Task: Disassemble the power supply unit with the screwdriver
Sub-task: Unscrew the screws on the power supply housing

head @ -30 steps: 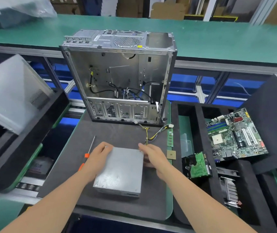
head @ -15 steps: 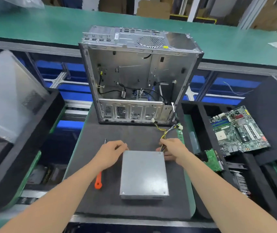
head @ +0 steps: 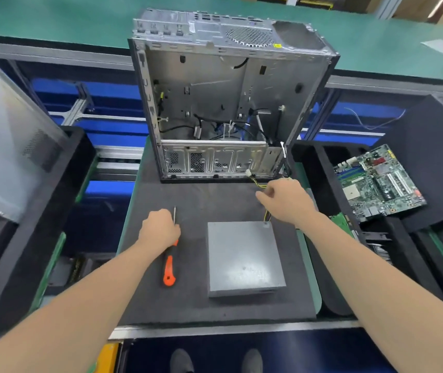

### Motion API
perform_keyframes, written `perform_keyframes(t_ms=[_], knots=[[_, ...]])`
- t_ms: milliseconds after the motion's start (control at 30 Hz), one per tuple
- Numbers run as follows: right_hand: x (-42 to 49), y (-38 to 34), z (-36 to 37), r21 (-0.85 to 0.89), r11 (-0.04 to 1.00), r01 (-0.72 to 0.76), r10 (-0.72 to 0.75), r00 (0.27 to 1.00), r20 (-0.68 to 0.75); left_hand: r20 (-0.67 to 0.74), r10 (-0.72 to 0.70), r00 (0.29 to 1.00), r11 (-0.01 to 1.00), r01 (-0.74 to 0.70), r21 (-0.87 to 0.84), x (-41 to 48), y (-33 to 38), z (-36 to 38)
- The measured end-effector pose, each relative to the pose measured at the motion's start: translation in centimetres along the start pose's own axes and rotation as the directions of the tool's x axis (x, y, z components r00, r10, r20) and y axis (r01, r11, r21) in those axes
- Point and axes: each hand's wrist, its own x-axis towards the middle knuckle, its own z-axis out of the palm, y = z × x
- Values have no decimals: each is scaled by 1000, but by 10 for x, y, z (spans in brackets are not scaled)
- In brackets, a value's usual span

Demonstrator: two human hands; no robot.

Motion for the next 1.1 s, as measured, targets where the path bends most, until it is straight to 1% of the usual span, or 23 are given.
perform_keyframes(t_ms=[33,67,133,167,233,267,333,367,400,467,500,600,667,700,733,767,800,867,900,933,1000,1067,1100], knots=[[-1,-4,0,19,999,31,-31,999,21,7,-8,1000,1000,8,-28,0,0,-3],[-2,-7,0,46,997,66,-68,997,38,13,-19,1000,996,20,-91,-1,0,-6],[-3,-11,1,116,985,129,-138,988,67,33,-58,998,945,66,-320,-3,0,-12],[-5,-15,1,146,977,157,-170,982,81,50,-97,994,887,109,-448,-5,2,-16],[-8,-20,3,199,957,212,-236,967,101,133,-148,980,703,198,-683,-11,7,-23],[-9,-22,4,232,944,235,-264,959,103,189,-134,973,596,231,-769,-14,12,-27],[-13,-27,4,302,915,269,-308,947,92,273,-66,960,404,276,-872,-19,24,-33],[-13,-29,4,363,892,270,-325,940,100,292,-28,956,337,284,-898,-22,31,-36],[-14,-31,4,462,854,237,-332,934,134,294,8,956,294,278,-914,-26,39,-38],[-15,-37,2,694,716,74,-346,901,260,273,70,959,243,249,-937,-33,58,-39],[-16,-39,0,746,666,4,-359,878,316,260,94,961,229,233,-945,-35,68,-37],[-16,-38,-5,742,668,-62,-375,832,408,218,138,966,224,184,-957,-41,94,-31],[-15,-29,-10,794,587,-158,-423,776,468,166,155,974,228,129,-965,-46,105,-27],[-15,-23,-12,806,565,-179,-439,761,477,132,169,977,240,89,-967,-48,109,-24],[-14,-17,-14,797,582,-159,-433,769,470,93,185,978,269,40,-962,-49,112,-22],[-12,-10,-15,777,617,-123,-410,792,452,40,197,980,337,-30,-941,-49,112,-19],[-11,-3,-15,753,653,-80,-382,824,418,-25,204,979,443,-115,-889,-49,110,-16],[-7,13,-16,706,708,-19,-322,881,347,-152,214,965,666,-258,-700,-45,98,-12],[-6,22,-16,679,734,-2,-292,902,318,-170,218,961,741,-277,-612,-42,90,-12],[-4,31,-15,644,765,11,-263,918,297,-139,217,966,791,-257,-555,-41,80,-12],[-2,47,-10,584,811,7,-219,931,292,-6,205,979,845,-180,-503,-38,61,-11],[-1,56,-4,563,827,-18,-202,923,327,84,211,974,860,-144,-489,-38,47,-9],[-1,58,-1,567,823,-39,-197,916,349,114,226,967,843,-135,-521,-38,43,-9]])
